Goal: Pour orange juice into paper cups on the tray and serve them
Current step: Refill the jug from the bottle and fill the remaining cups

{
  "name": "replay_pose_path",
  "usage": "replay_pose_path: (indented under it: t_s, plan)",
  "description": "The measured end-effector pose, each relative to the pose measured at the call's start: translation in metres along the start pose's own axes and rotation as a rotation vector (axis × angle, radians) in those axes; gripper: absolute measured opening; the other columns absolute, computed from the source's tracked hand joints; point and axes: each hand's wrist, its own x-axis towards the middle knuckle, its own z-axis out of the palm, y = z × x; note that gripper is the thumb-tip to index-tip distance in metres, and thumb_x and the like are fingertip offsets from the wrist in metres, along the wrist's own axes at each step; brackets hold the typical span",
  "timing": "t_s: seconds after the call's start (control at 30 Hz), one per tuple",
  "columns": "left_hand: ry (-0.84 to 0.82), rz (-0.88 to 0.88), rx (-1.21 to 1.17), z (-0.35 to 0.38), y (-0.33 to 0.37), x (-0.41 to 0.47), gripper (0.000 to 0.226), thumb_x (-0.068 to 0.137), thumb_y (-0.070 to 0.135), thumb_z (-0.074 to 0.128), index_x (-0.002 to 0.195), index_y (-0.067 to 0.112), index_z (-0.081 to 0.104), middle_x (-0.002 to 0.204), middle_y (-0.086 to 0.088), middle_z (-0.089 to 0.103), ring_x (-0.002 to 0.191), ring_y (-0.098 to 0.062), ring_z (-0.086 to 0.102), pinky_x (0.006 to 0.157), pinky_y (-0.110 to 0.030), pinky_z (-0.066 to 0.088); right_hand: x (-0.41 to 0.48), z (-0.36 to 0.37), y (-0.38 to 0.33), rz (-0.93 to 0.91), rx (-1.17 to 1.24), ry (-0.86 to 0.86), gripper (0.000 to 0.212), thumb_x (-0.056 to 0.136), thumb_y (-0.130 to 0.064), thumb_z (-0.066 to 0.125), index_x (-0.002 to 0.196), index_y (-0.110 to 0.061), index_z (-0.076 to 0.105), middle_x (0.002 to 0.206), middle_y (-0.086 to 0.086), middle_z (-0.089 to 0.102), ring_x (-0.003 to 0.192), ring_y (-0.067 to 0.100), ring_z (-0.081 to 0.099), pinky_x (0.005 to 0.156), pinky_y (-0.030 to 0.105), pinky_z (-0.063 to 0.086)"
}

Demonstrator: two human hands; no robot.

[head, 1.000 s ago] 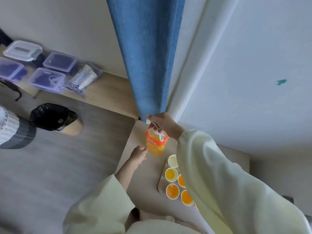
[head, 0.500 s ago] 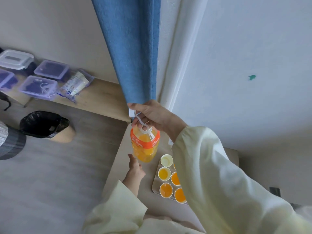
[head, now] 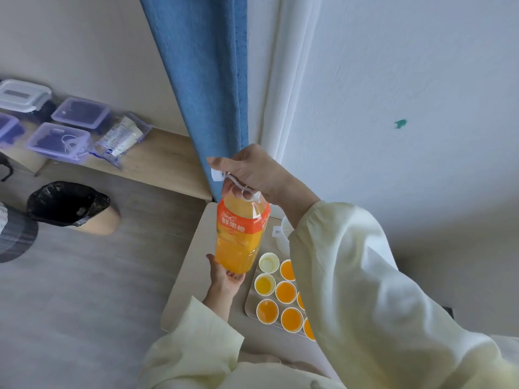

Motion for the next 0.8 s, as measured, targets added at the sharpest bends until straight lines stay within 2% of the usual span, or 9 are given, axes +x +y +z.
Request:
replay_pose_path:
  t_s: [0.07,0.13,0.23,0.33,0.4,0.47,0.53,0.7,0.8]
  plan:
    - [-0.001,0.055,0.006,-0.008,0.002,0.001,0.068,0.088,0.071,0.042,0.14,0.026,0.044,0.139,-0.014,0.05,0.122,-0.038,0.051,0.095,-0.051,0.045,-0.001,-0.001,0.009,0.007,-0.121,0.055,0.047,0.091,-0.039,0.062,0.062,-0.003,0.06,0.048,0.004,0.061,0.034,0.01,0.045,0.045,0.022,0.042]
    - [-0.034,0.086,0.027,-0.018,0.005,0.004,0.064,0.085,0.068,0.049,0.133,0.026,0.051,0.133,-0.016,0.056,0.115,-0.041,0.056,0.088,-0.053,0.05,0.0,0.0,0.026,0.024,-0.196,0.13,0.049,0.09,-0.043,0.063,0.065,-0.001,0.064,0.053,0.006,0.062,0.036,0.009,0.048,0.047,0.024,0.047]
    - [-0.039,0.093,0.011,-0.03,0.008,0.008,0.053,0.083,0.062,0.056,0.12,0.024,0.057,0.124,-0.016,0.059,0.106,-0.04,0.058,0.078,-0.052,0.052,0.001,0.012,0.054,0.0,-0.269,0.264,0.05,0.089,-0.043,0.062,0.079,0.005,0.069,0.077,0.021,0.069,0.064,0.03,0.066,0.063,0.042,0.055]
    - [0.0,0.09,0.015,-0.032,0.009,0.013,0.04,0.086,0.056,0.054,0.108,0.023,0.059,0.119,-0.015,0.058,0.1,-0.038,0.056,0.078,-0.051,0.05,-0.002,0.035,0.075,-0.078,-0.43,0.277,0.041,0.096,-0.037,0.055,0.083,-0.001,0.068,0.077,0.021,0.062,0.072,0.037,0.06,0.058,0.039,0.045]
    - [0.036,0.072,0.011,-0.03,0.008,0.013,0.05,0.084,0.055,0.057,0.121,0.022,0.057,0.126,-0.016,0.056,0.107,-0.04,0.054,0.08,-0.052,0.049,0.0,0.048,0.092,-0.087,-0.522,0.344,0.041,0.096,-0.042,0.052,0.081,-0.005,0.062,0.078,0.014,0.057,0.07,0.03,0.057,0.053,0.029,0.038]
    - [0.063,0.076,0.03,-0.028,0.007,0.01,0.059,0.083,0.055,0.058,0.132,0.022,0.052,0.13,-0.017,0.055,0.11,-0.04,0.054,0.08,-0.053,0.049,0.003,0.052,0.108,-0.069,-0.558,0.417,0.041,0.095,-0.045,0.05,0.09,-0.006,0.062,0.09,0.012,0.059,0.076,0.028,0.058,0.06,0.032,0.047]
    - [0.088,0.084,0.059,-0.027,0.005,0.01,0.06,0.086,0.056,0.057,0.134,0.021,0.049,0.129,-0.017,0.055,0.103,-0.039,0.056,0.081,-0.053,0.048,0.009,0.047,0.123,-0.05,-0.554,0.457,0.04,0.096,-0.043,0.05,0.098,-0.005,0.063,0.098,0.013,0.06,0.084,0.029,0.059,0.067,0.037,0.051]
    - [0.126,0.123,0.211,-0.036,0.004,0.012,0.068,0.081,0.068,0.056,0.133,0.025,0.045,0.122,-0.015,0.056,0.099,-0.037,0.059,0.081,-0.05,0.051,0.02,0.03,0.165,0.066,-0.481,0.543,0.039,0.096,-0.043,0.05,0.098,-0.006,0.064,0.097,0.01,0.062,0.086,0.025,0.059,0.067,0.031,0.039]
    - [0.109,0.107,0.295,-0.036,0.005,0.013,0.079,0.074,0.071,0.06,0.137,0.026,0.044,0.126,-0.015,0.057,0.106,-0.038,0.059,0.083,-0.051,0.053,0.028,0.03,0.187,0.113,-0.499,0.572,0.041,0.095,-0.045,0.049,0.098,-0.007,0.066,0.095,0.009,0.062,0.087,0.026,0.06,0.072,0.035,0.048]
